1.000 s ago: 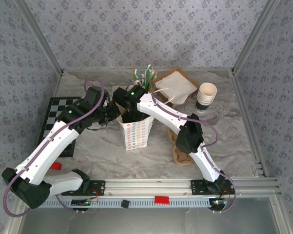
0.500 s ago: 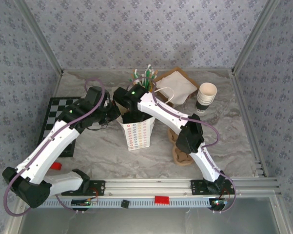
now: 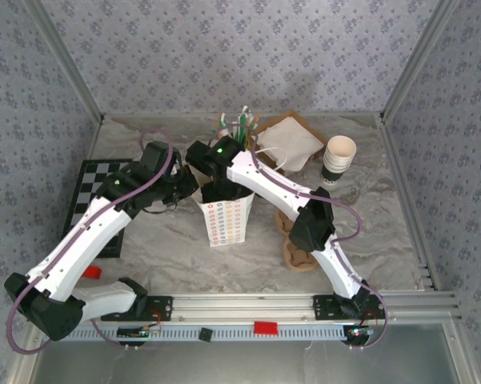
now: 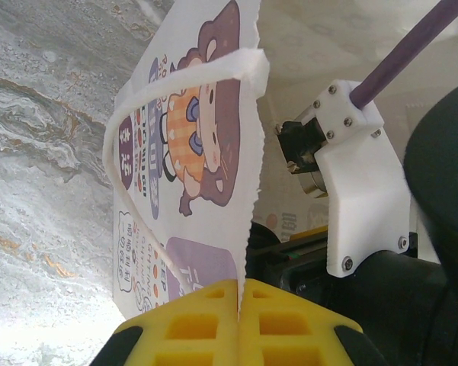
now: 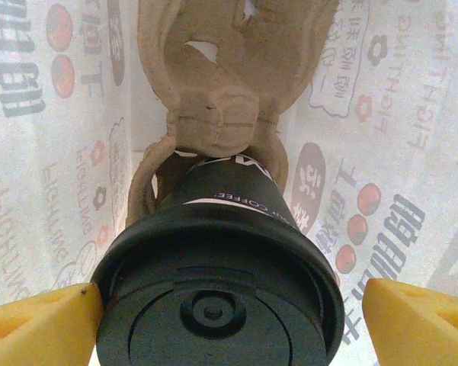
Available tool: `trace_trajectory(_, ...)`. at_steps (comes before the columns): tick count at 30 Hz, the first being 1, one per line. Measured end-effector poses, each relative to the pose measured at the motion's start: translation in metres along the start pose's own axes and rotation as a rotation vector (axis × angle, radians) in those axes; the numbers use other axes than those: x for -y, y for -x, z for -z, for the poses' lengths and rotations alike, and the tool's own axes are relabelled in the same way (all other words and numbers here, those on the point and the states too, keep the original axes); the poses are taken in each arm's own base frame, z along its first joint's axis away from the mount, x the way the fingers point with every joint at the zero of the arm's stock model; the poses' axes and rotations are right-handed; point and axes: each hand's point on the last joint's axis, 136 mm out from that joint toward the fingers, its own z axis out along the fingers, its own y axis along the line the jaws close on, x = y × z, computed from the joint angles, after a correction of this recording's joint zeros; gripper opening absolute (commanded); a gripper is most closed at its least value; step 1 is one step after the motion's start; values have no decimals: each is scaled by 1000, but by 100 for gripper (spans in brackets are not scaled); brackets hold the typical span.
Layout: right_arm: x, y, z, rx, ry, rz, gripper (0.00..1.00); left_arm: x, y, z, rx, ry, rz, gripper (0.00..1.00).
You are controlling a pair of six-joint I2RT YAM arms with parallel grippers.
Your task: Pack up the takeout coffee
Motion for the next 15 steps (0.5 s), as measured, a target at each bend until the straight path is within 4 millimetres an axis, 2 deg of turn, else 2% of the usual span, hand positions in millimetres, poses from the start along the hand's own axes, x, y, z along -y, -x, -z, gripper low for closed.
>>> trace_trajectory(6, 6, 0, 3, 2, -23, -10, 100, 1, 1, 0, 2, -4, -1, 0)
trace_trajectory(15, 10, -2, 6, 0, -37, -11, 100, 2, 0, 0, 0, -8, 0, 0)
